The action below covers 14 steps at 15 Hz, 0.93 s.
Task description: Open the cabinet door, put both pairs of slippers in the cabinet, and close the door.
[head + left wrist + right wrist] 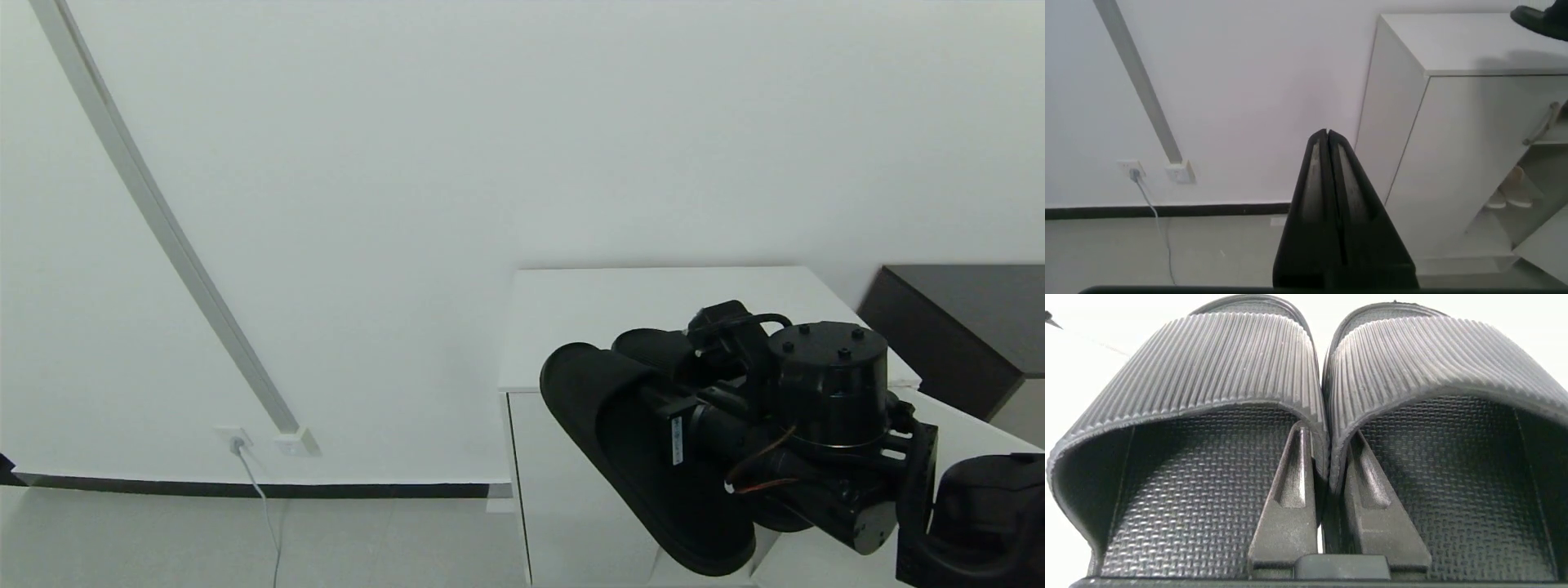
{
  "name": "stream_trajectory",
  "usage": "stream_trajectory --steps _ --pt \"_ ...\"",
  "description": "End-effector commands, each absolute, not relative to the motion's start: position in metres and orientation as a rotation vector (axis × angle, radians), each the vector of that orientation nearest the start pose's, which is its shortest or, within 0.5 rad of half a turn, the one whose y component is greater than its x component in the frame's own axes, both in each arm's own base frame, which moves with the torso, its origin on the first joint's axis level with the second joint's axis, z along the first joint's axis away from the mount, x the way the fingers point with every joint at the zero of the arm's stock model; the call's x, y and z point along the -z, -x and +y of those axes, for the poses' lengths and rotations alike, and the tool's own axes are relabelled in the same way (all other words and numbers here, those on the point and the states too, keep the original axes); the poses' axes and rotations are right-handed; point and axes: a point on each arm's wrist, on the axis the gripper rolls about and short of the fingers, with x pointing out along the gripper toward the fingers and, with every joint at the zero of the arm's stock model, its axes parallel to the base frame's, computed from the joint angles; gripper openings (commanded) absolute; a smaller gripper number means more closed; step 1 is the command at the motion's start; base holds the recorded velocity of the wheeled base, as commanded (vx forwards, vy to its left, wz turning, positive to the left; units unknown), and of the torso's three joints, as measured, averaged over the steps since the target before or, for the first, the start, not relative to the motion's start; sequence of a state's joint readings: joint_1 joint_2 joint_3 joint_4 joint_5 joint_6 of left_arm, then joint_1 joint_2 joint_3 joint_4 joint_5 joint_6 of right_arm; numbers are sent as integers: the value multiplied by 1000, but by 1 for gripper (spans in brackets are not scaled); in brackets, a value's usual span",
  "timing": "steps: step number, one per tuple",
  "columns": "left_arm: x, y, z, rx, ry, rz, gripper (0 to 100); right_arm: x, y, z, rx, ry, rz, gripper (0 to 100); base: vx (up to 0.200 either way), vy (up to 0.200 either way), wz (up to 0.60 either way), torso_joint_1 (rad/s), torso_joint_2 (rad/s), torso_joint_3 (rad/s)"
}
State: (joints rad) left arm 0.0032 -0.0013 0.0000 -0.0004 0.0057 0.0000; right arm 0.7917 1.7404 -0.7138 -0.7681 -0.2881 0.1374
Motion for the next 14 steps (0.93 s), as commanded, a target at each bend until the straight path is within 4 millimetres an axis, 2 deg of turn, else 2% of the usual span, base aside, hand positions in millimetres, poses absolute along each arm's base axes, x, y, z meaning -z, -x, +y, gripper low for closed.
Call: stream_trajectory --steps 1,14 --pt "-76 23 0 -9 0 -2 0 -154 -220 215 -484 8 267 0 -200 0 0 12 2 2" --pt "-76 23 0 -11 2 -2 0 -149 -221 217 -486 12 268 0 0 0 0 0 0 0"
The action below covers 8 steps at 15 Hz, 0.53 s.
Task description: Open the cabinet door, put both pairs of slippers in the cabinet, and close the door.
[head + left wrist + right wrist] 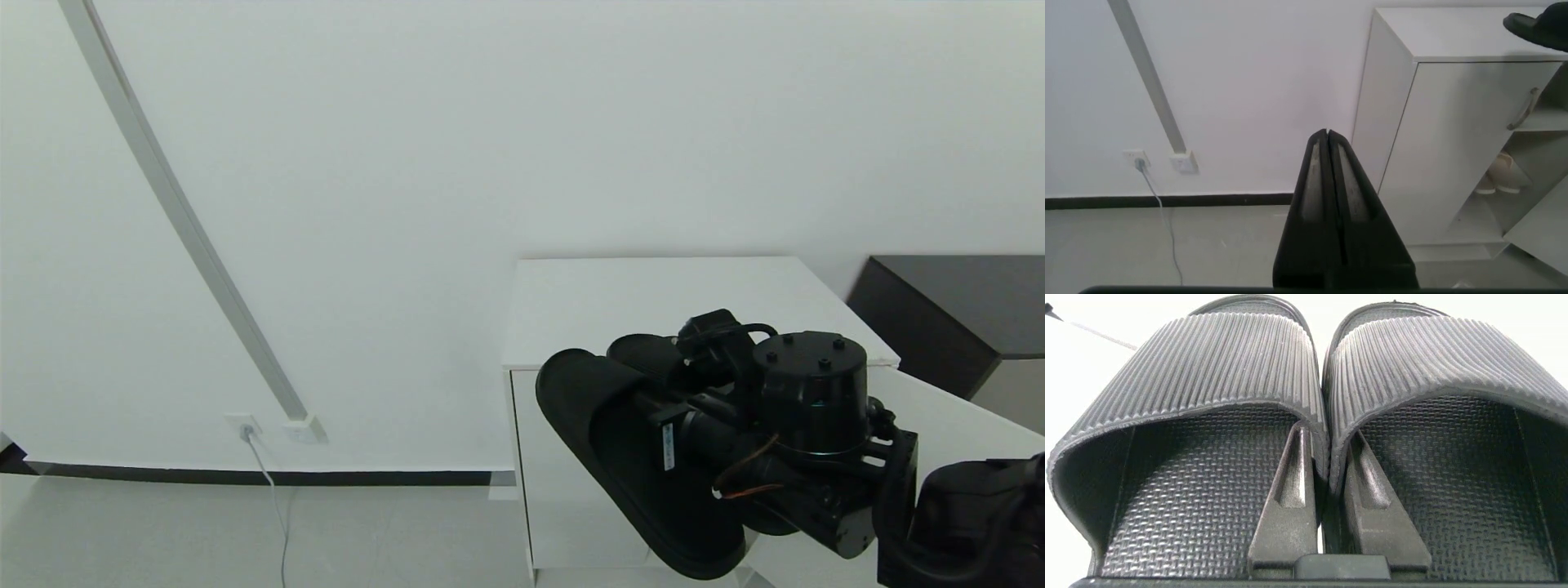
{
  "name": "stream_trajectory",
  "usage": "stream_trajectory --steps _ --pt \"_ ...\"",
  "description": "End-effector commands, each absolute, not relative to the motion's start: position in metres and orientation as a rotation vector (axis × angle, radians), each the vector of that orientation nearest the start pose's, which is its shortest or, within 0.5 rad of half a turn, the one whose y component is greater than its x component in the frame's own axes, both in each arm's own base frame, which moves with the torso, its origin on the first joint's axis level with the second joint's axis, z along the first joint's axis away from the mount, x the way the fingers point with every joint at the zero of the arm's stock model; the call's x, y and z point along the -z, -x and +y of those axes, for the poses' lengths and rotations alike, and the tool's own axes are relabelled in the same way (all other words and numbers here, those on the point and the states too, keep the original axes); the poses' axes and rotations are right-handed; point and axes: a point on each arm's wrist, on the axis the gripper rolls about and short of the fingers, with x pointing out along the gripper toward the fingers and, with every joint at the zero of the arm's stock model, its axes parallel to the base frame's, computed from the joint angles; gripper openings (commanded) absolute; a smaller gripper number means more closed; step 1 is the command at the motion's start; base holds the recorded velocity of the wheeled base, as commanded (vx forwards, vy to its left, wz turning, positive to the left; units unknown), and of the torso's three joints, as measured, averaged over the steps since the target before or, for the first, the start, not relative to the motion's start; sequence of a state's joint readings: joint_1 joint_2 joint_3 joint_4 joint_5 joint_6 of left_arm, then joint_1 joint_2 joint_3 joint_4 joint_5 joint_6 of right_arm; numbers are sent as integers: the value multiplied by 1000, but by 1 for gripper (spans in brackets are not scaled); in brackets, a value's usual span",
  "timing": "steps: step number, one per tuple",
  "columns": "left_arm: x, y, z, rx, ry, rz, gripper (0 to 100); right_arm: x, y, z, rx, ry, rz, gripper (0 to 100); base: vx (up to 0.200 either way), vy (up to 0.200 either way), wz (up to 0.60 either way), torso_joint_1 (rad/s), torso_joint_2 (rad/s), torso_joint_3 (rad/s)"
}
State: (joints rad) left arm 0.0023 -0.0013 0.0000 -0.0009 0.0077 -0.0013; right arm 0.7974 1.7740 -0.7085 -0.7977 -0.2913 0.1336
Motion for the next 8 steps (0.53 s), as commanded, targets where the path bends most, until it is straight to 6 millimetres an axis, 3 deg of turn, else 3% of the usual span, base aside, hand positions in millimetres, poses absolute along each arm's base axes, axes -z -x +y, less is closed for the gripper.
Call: stream_trajectory --steps 1,2,8 --pt "-76 23 0 -12 2 -2 0 -149 -221 217 -486 13 269 0 0 0 0 0 0 0" --pt "-76 23 0 -11 2 -2 0 -149 -221 217 -486 13 269 0 0 0 0 0 0 0" --pt "-75 23 0 -12 2 0 0 -149 -220 218 -487 14 269 0 0 -200 0 6 5 2"
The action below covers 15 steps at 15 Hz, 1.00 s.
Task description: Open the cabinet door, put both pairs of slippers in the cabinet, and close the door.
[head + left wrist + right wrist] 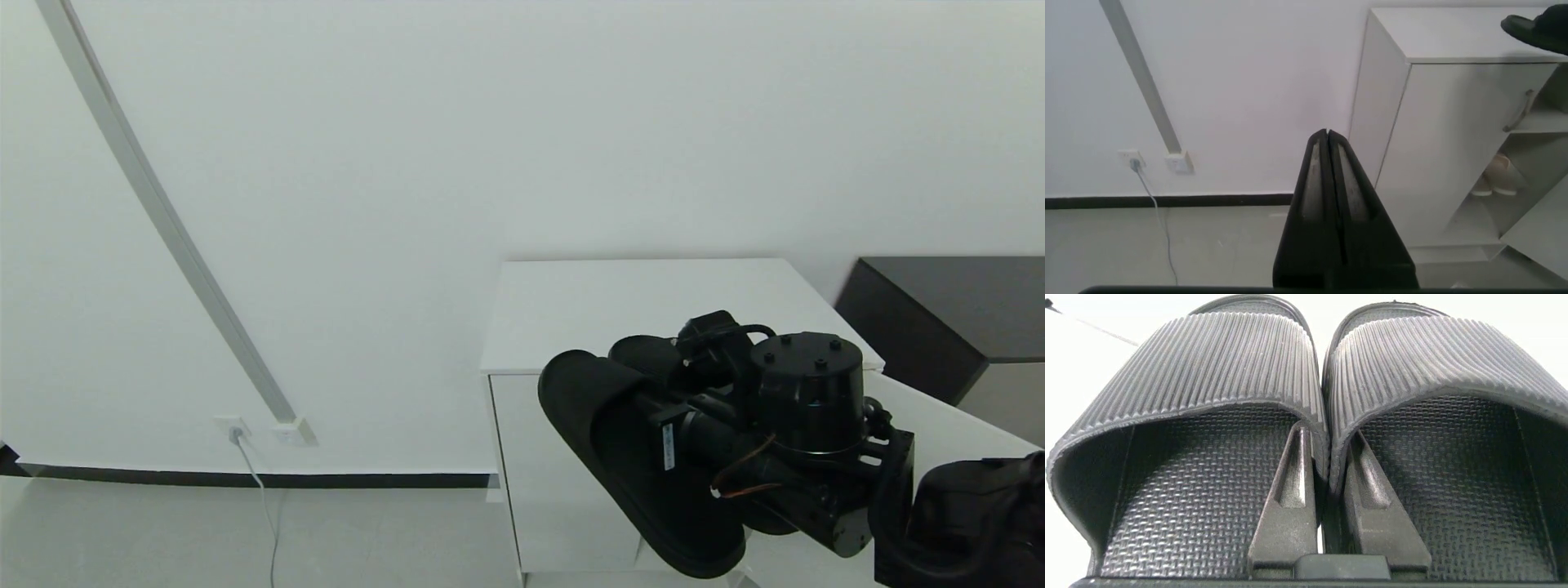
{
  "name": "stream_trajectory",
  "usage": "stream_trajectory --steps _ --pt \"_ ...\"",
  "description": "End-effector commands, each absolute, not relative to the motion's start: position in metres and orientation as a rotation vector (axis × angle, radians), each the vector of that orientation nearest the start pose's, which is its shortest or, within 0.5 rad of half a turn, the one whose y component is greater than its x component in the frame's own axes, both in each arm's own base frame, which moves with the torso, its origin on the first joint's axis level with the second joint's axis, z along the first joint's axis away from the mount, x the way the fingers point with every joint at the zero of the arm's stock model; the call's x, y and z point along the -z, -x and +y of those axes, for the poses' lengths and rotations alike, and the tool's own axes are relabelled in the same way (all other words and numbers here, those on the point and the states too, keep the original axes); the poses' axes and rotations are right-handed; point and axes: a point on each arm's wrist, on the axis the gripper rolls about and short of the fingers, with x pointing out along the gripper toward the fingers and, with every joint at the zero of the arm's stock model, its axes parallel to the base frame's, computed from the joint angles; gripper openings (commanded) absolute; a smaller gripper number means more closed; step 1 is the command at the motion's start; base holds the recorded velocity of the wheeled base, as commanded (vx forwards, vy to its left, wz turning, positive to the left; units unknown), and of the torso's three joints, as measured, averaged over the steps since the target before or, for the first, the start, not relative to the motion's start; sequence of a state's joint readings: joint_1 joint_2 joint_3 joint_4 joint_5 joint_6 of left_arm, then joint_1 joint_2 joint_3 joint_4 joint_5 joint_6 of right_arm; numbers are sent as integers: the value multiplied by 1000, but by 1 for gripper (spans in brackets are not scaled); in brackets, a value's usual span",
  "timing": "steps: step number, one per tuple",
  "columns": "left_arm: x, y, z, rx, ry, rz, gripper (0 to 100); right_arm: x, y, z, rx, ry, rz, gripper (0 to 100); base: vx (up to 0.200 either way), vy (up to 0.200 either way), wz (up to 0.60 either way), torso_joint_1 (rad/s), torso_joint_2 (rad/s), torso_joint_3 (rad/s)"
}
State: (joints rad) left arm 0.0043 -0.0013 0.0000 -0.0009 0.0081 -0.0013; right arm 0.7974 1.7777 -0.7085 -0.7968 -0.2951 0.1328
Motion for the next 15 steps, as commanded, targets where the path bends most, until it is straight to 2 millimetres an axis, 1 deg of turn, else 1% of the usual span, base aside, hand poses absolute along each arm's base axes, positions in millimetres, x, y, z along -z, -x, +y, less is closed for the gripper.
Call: stream_trajectory --steps 1,15 --pt "-76 23 0 -12 2 -2 0 -149 -220 218 -486 14 268 0 0 -200 0 -7 2 2" --pt "-75 23 0 -6 0 0 0 -147 -219 216 -485 7 258 0 0 -200 0 1 3 1"
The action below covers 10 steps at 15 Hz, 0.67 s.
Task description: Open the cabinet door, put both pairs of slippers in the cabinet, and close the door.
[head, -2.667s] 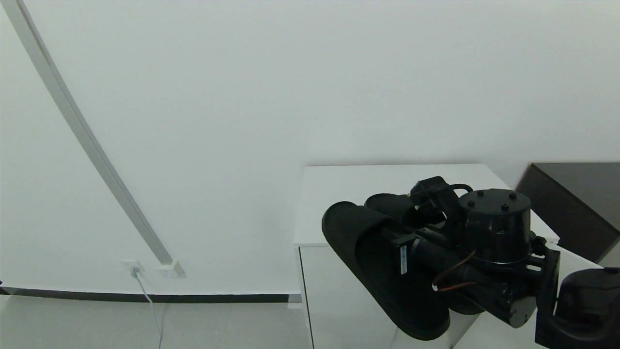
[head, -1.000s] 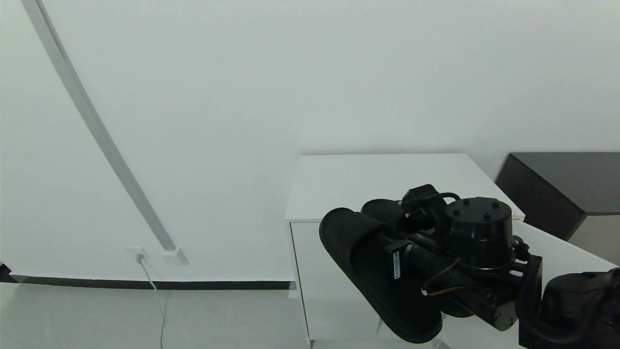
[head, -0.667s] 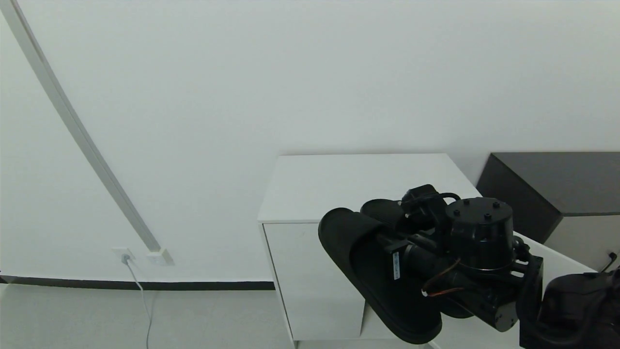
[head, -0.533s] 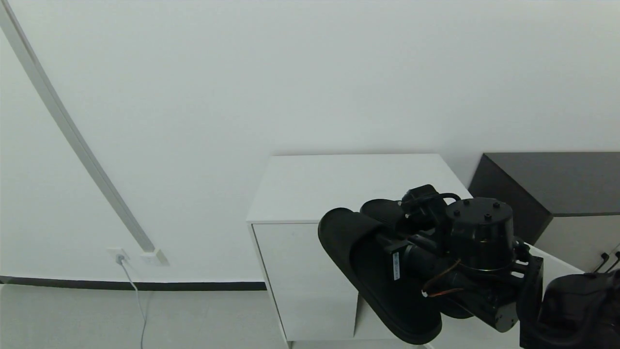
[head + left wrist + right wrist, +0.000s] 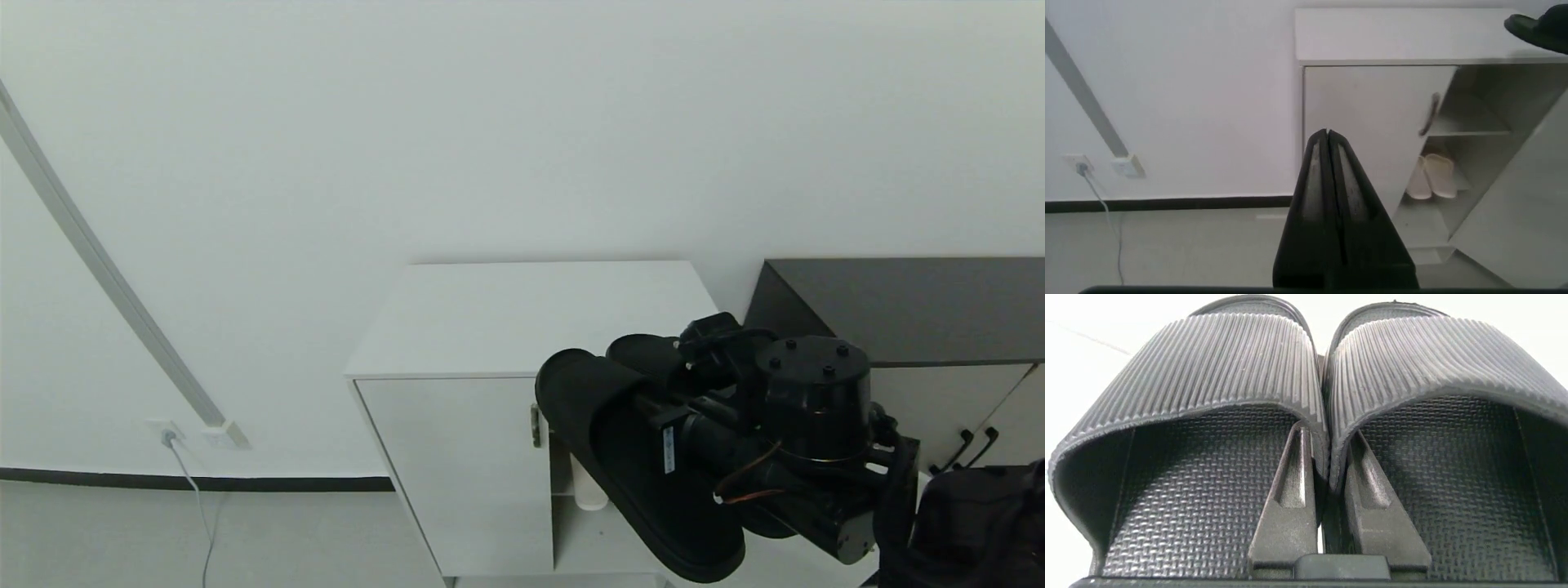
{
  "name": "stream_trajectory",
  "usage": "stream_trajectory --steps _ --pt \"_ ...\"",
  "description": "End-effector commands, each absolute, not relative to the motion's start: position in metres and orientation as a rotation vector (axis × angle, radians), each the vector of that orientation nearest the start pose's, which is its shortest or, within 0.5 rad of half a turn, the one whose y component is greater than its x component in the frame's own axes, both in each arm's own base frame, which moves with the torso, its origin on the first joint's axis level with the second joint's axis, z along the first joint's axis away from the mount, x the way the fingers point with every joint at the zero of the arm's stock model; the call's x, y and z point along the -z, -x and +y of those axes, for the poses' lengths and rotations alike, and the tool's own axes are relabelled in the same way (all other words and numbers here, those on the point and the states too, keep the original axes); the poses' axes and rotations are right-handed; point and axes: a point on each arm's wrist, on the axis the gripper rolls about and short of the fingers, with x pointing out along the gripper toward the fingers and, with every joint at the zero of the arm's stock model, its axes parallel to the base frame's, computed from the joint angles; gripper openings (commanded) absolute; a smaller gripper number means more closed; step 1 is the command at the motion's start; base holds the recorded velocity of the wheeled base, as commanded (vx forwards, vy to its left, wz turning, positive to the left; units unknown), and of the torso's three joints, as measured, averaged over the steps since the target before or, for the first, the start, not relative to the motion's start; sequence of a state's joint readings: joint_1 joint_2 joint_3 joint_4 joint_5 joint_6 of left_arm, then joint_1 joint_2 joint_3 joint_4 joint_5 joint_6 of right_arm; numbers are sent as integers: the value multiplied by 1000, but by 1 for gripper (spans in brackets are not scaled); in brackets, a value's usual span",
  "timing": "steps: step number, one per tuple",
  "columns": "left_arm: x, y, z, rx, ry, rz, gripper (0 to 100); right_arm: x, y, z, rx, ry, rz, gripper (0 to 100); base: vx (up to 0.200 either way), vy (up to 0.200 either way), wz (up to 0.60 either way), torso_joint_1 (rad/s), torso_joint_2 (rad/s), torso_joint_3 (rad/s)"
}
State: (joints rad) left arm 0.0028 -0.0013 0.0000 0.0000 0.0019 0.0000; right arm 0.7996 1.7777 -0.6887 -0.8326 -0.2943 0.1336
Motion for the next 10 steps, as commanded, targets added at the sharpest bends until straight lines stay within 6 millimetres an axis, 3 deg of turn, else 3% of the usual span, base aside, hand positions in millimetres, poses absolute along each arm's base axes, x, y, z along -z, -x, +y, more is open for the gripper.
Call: stream_trajectory --steps 1,3,10 --pt "-75 23 0 -5 0 0 0 -147 -219 216 -485 7 258 0 0 -200 0 -2 2 2" --pt "-75 23 0 -5 0 0 0 -147 -219 215 -484 8 259 0 0 -200 0 2 2 5" --pt "-75 23 0 -6 0 0 0 -143 -212 214 -504 2 228 0 0 0 0 0 0 0"
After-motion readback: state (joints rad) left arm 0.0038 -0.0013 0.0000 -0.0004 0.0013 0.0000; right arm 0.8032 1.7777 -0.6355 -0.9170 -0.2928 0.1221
